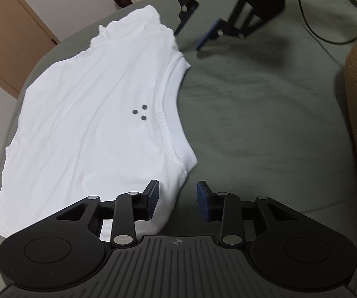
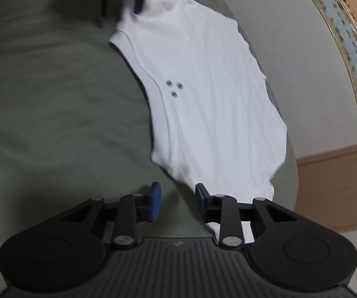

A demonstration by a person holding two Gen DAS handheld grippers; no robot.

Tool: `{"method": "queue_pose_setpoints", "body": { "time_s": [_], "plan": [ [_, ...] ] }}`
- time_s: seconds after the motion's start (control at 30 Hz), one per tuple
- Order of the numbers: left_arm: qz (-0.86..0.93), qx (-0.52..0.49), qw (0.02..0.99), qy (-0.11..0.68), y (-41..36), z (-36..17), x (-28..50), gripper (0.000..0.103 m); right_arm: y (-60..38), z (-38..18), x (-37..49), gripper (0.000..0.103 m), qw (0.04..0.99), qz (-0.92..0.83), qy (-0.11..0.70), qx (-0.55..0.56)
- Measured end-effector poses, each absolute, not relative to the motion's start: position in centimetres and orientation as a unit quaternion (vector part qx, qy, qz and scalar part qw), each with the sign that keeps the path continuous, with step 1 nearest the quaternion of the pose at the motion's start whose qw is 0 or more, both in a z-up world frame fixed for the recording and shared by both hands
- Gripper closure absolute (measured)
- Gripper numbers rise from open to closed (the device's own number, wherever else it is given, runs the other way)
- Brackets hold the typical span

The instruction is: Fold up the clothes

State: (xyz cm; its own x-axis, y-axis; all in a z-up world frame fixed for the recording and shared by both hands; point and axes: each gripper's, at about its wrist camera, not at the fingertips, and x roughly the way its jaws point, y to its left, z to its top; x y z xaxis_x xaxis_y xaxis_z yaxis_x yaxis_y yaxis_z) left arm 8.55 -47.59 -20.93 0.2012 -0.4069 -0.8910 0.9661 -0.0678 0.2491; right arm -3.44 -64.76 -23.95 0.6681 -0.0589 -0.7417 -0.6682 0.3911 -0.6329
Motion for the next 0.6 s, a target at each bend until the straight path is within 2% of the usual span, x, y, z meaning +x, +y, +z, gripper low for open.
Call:
{"method": "queue_pose_setpoints", "body": {
  "time_s": [0.37, 0.43, 0.47, 0.5, 0.53, 0.6],
  "plan": [
    [-0.557, 0.478, 0.608, 0.304, -48.7, -22.5, 9.0, 0.07, -63.6, -25.5, -0.4, 0.071, 0.73, 0.243, 0.373, -0.518],
    [-0.558, 0.475, 0.608, 0.305, -48.9, -22.6, 9.1, 0.07, -63.8, -25.4, 0.3, 0.076, 0.733, 0.245, 0.386, -0.504],
    [-0.558, 0.474, 0.608, 0.306, -49.0, -22.7, 9.2, 0.07, -63.8, -25.3, 0.5, 0.087, 0.733, 0.247, 0.391, -0.5],
    [-0.559, 0.471, 0.608, 0.311, -49.0, -22.6, 9.3, 0.071, -63.8, -25.3, 0.6, 0.088, 0.732, 0.247, 0.393, -0.499],
    [-0.559, 0.468, 0.607, 0.316, -49.1, -22.6, 9.5, 0.074, -63.8, -25.3, 0.6, 0.089, 0.731, 0.246, 0.395, -0.498],
    [-0.561, 0.465, 0.605, 0.321, -49.2, -22.4, 9.7, 0.088, -63.8, -24.9, 0.5, 0.091, 0.733, 0.246, 0.398, -0.494]
  ]
}}
